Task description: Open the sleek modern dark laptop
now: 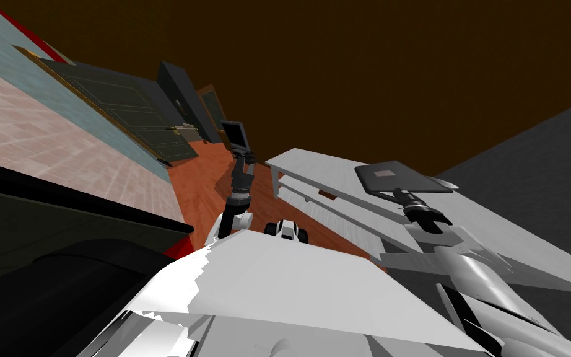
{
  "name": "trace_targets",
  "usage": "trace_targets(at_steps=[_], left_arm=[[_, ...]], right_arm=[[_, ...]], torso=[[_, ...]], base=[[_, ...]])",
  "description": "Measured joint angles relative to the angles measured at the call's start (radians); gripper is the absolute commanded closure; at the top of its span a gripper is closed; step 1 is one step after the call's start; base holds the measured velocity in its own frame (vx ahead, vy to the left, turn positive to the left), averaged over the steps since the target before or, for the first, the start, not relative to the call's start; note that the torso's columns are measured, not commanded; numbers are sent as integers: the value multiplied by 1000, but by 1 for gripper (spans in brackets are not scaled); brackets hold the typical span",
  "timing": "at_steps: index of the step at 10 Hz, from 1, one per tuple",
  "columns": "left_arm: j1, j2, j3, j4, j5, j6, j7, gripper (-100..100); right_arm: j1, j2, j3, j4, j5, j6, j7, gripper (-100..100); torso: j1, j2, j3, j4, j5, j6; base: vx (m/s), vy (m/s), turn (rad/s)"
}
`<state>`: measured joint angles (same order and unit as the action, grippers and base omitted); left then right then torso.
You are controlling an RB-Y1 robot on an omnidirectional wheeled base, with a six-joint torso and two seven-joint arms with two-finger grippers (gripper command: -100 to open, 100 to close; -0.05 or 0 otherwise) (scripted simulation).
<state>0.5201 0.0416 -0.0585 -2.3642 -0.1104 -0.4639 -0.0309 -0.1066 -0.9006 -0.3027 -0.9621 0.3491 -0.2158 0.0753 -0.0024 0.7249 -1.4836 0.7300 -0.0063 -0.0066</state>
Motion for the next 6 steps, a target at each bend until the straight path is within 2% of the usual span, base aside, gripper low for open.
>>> trace_targets(at_steps=[1,2,3,4,6], left_arm=[[0,0,0,0,0,0,0,0],[0,0,0,0,0,0,0,0],[0,0,0,0,0,0,0,0],[0,0,0,0,0,0,0,0],[0,0,0,0,0,0,0,0]], right_arm=[[-29,-7,20,34,-8,-16,3,100],[-79,-13,51,84,-11,-31,8,100],[-108,-12,63,112,-13,-30,8,100],[-124,-7,64,130,-13,-28,10,100],[-152,-13,103,131,-27,-32,16,100]], torso=[[-1,4,2,0,-1,1],[0,6,4,1,-1,0],[1,4,3,1,0,0],[1,2,2,1,1,0],[4,10,6,2,0,2]], base=[[-89,-3,-62],[-47,0,0],[-13,1,13],[-77,-16,-73],[-64,-7,-29]])
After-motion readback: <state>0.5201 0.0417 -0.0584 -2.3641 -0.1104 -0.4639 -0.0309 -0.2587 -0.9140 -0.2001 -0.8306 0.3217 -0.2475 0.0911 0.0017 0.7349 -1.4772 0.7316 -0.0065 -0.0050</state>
